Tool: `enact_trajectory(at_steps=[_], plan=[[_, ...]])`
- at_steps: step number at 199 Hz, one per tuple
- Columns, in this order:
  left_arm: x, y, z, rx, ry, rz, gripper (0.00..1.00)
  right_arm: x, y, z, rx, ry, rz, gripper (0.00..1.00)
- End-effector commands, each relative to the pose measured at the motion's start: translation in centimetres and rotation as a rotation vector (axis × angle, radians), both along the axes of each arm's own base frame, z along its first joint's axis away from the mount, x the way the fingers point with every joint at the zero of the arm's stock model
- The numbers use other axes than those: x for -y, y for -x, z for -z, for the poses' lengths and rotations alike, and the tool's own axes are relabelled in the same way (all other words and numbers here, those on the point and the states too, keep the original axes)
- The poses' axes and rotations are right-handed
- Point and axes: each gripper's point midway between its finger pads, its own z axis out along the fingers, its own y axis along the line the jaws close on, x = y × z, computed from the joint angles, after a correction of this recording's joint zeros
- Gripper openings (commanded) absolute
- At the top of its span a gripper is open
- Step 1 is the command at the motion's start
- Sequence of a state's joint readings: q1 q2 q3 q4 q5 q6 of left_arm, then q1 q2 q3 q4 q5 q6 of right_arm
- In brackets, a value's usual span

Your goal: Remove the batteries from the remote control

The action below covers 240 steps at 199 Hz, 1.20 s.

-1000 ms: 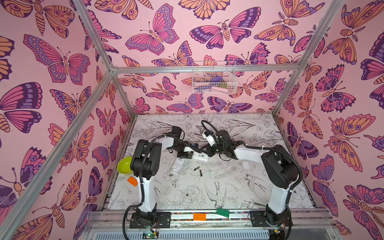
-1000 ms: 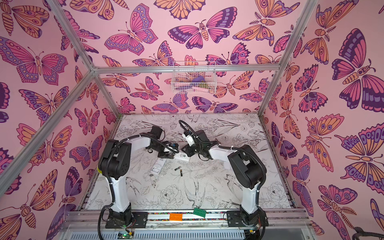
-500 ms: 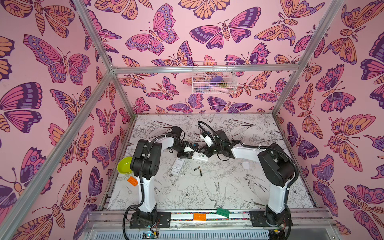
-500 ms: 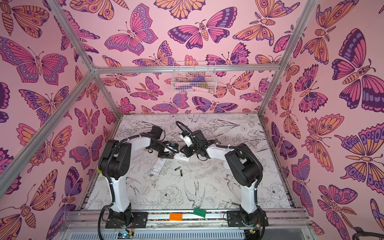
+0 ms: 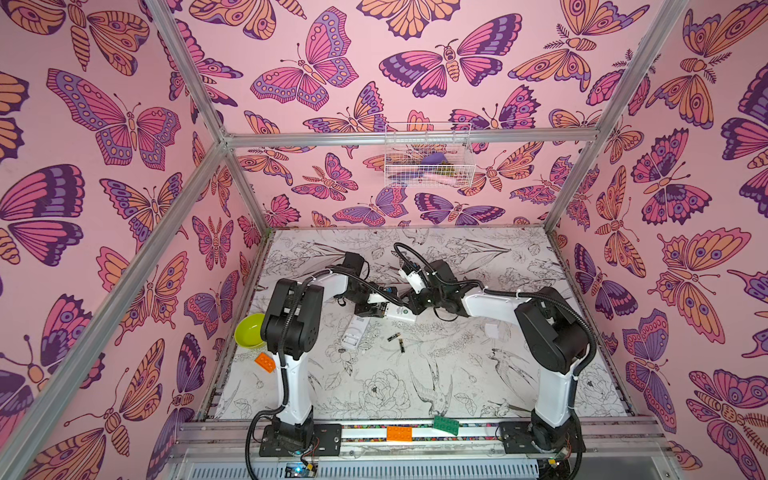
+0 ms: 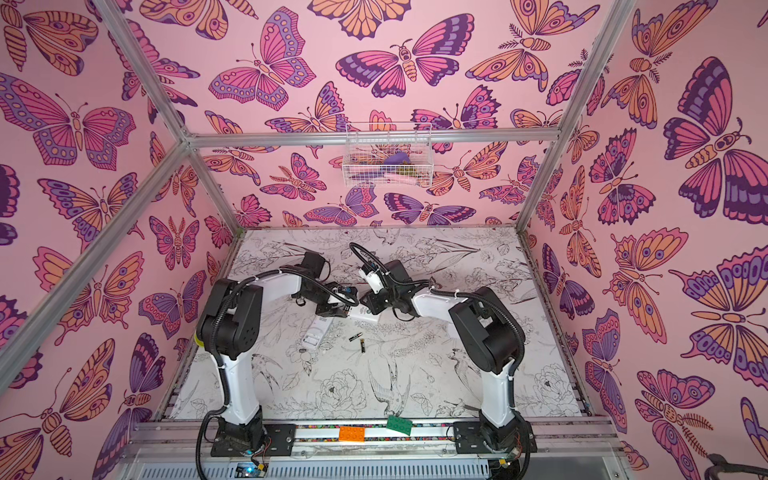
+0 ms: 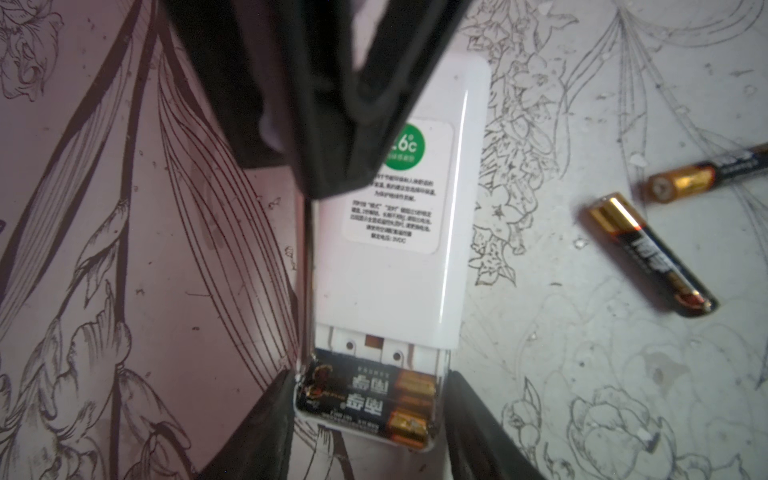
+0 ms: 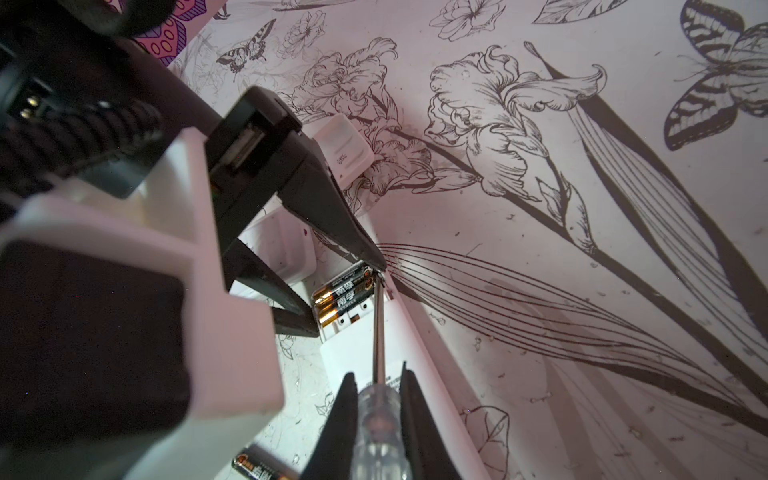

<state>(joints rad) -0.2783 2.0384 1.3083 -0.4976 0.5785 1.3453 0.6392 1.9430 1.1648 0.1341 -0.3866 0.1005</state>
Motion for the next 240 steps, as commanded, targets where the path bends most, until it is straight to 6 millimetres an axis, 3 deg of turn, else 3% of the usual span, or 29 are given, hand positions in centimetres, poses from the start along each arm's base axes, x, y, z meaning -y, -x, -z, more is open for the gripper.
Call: enact_trajectory(at_steps=[1, 30, 55, 79, 131, 166, 193, 240], plan=[[-1.6, 2.9, 4.0, -0.106, -0.131, 0.010, 0.55, -0.4, 1.5, 2.3, -0.034, 0.078, -0.014, 0.00], [-1.6, 2.8, 4.0, -0.106, -0.132, 0.008, 0.55, -0.4, 2.7, 3.3, -0.080, 0.098, -0.037, 0.00], [-1.6, 2.8, 4.0, -0.104, -0.132, 0.009, 0.55, -0.4, 3.6, 2.8, -0.146, 0.089, -0.074, 0.00], [-1.6, 2.9, 4.0, -0.104, -0.131, 0.011, 0.55, -0.2, 2.8, 1.3, -0.257, -0.035, -0.040, 0.00], [-1.6, 2.8, 4.0, -0.104, -0.133, 0.011, 0.56, -0.6, 1.3, -2.6, -0.307, -0.243, -0.042, 0.00], [-1.6, 2.8, 4.0, -0.103, -0.135, 0.009, 0.55, 0.3, 0.0, -1.8, -0.294, -0.107, 0.079, 0.00], [-1.6, 3.0, 4.1, -0.102, -0.147, 0.011, 0.53, 0.3, -0.1, -2.7, -0.327, -0.092, 0.135, 0.00], [-1.7, 2.9, 4.1, -0.108, -0.151, 0.000, 0.73, 0.0, -0.7, -2.8, -0.173, -0.076, 0.091, 0.00]])
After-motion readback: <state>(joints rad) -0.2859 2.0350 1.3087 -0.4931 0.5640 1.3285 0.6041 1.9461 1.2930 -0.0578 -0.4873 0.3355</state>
